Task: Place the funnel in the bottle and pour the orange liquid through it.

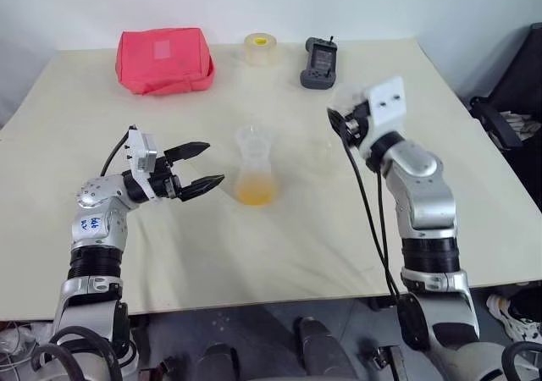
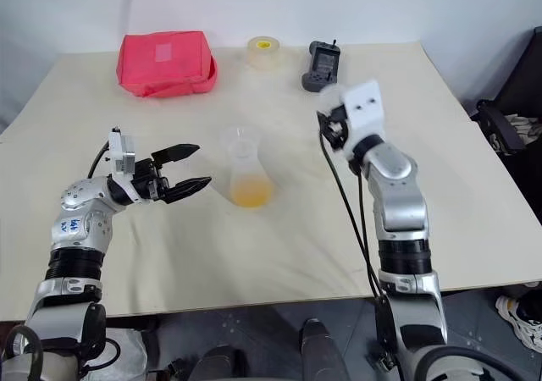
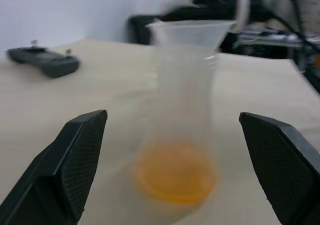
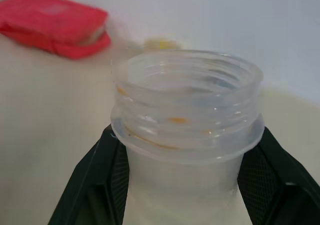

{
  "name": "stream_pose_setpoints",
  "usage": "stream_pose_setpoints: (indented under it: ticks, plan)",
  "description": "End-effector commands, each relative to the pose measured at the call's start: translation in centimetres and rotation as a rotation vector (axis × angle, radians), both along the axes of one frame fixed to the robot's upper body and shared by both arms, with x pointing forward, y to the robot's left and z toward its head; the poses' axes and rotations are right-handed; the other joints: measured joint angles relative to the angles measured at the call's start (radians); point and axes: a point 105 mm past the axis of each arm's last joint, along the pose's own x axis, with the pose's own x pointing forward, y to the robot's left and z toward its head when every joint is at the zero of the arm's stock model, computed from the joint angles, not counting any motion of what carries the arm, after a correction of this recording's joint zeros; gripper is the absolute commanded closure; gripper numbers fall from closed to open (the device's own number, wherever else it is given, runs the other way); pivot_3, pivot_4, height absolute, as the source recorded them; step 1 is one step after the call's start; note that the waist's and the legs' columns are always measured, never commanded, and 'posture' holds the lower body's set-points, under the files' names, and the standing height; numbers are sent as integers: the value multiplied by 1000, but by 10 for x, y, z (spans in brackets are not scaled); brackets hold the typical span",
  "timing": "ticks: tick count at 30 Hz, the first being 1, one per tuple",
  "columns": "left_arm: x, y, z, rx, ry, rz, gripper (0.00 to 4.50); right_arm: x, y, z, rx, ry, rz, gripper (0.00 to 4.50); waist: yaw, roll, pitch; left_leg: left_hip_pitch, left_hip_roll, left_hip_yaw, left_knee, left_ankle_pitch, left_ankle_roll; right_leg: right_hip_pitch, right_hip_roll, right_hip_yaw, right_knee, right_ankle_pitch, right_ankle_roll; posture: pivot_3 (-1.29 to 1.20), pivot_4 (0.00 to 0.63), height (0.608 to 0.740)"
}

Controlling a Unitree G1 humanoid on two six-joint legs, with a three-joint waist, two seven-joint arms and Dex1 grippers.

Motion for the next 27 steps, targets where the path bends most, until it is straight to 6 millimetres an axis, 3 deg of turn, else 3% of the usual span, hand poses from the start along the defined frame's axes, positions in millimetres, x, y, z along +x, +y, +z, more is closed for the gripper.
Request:
stream_pose_setpoints:
  ticks: [1,2,8,12,22,24,27]
  plan:
    - [0,1,13,-5,-31,36,0,-4,-5,12,77,-45,-8,2046,-5,0,0,0,0,0,0,0,0,0,1,0,0,0,0,0,150,740]
    - [1,2,16,-20,-30,49,0,-4,-6,9,87,-39,-10,2046,-6,0,0,0,0,0,0,0,0,0,1,0,0,0,0,0,150,740]
    - [14,10,19,-10,13,191,0,-8,-3,3,85,-51,1,30,-6,0,0,1,1,0,0,0,0,0,1,0,1,0,0,0,150,740]
    - [13,10,18,15,20,218,0,-12,-4,11,98,-103,12,30,-5,0,0,1,0,0,0,0,0,0,1,0,1,0,0,0,150,740]
    - [0,10,23,-11,-12,128,0,-29,0,69,89,-317,135,30,-4,0,0,1,0,0,-1,1,-1,0,1,0,1,0,0,0,150,740]
    - [-1,12,22,4,-14,126,0,-36,5,81,71,-339,213,30,-4,0,0,1,0,0,-1,1,-1,0,1,0,1,0,0,0,150,740]
    - [-6,15,21,22,-18,102,0,-56,19,81,1,-331,388,30,1,0,0,0,0,0,-1,1,-1,0,1,0,0,0,0,0,150,740]
